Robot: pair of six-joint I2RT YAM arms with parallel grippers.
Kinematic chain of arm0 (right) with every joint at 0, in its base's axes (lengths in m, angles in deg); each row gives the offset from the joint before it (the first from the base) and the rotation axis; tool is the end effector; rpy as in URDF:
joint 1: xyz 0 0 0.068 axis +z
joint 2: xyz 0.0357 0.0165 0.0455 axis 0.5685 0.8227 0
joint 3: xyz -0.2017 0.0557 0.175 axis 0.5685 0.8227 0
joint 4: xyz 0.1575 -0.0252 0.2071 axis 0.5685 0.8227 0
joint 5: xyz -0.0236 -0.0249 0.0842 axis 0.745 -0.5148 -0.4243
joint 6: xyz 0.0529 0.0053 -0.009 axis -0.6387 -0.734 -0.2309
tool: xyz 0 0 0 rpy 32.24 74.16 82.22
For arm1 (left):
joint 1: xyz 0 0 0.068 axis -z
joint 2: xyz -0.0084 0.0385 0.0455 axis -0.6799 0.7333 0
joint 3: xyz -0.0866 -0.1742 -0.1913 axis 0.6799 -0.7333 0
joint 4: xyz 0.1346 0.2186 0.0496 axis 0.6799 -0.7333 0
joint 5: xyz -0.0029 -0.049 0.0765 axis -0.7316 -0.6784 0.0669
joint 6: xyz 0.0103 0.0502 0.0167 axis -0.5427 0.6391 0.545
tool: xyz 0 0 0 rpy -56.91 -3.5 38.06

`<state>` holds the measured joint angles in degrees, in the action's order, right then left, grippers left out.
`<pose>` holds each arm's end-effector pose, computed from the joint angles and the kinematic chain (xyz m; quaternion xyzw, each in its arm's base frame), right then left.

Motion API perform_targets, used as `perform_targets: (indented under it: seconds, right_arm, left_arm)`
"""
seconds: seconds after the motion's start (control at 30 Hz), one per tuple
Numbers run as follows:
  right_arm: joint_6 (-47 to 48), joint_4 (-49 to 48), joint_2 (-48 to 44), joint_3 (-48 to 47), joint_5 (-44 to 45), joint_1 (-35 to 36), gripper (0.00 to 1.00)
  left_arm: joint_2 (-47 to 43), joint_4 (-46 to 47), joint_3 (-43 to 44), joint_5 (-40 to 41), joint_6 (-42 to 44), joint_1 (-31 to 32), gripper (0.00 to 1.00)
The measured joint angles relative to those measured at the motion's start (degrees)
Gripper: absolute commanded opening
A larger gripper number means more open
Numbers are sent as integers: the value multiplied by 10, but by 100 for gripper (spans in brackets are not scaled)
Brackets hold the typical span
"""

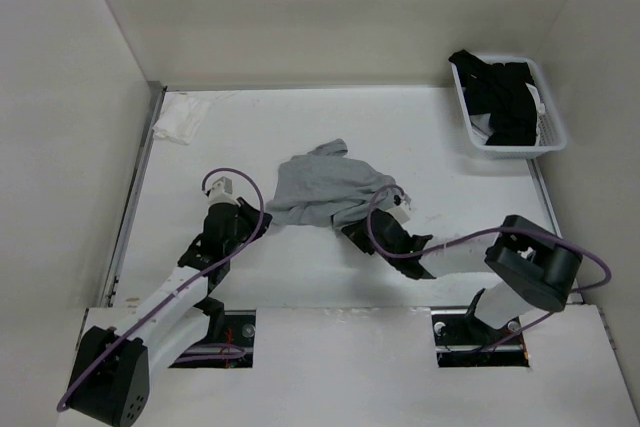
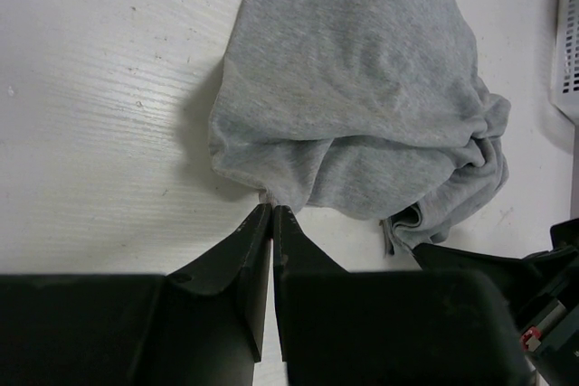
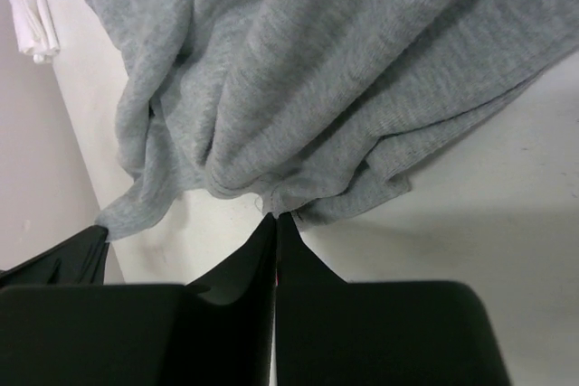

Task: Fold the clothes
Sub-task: Flatten the tank top out

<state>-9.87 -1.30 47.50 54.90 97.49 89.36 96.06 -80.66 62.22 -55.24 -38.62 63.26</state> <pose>0.1688 0.2152 0.1292 0.2958 0.8282 0.3508 0.3218 0.1676 -0.0614 0.1661 -0.2072 0.8333 -0.2755 0.4323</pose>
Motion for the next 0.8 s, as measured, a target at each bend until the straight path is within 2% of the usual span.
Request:
perform_targets:
  seconds: [0.1,0.13,0.17,0.2,0.33,0.43,0.57,0.63,0.8]
  right_arm:
    - [33,42,-63,1,10,0,0]
    - [60,81,-111,-3,17,0,0]
    - [102,148,-203,-12,32,0,0]
    - [113,165,-229,-16,37,0,0]
    - [247,311,-431,-149,92,-3,0]
    - [332,400,-482,-268,121,-2,0]
    - [460,455,-515,-461,171,16,0]
    - [499,468,-516,-517,187,33,0]
    - [607,480,-471,-694,221,163,0]
  left_arm:
    - [-50,-28,7,0,-6,-6,1]
    - [-66,-42,17,2,-9,-7,1]
    - [-87,-60,35,3,-12,-8,1]
    - [-103,-70,49,5,-14,-9,1]
    - [-171,-119,150,24,-21,-8,1]
    - [-199,-155,248,43,-21,-11,1]
    - [-210,-167,392,73,-19,-25,1]
    - [-212,-167,437,84,-18,-30,1]
    - [-193,-195,591,114,-2,-51,1]
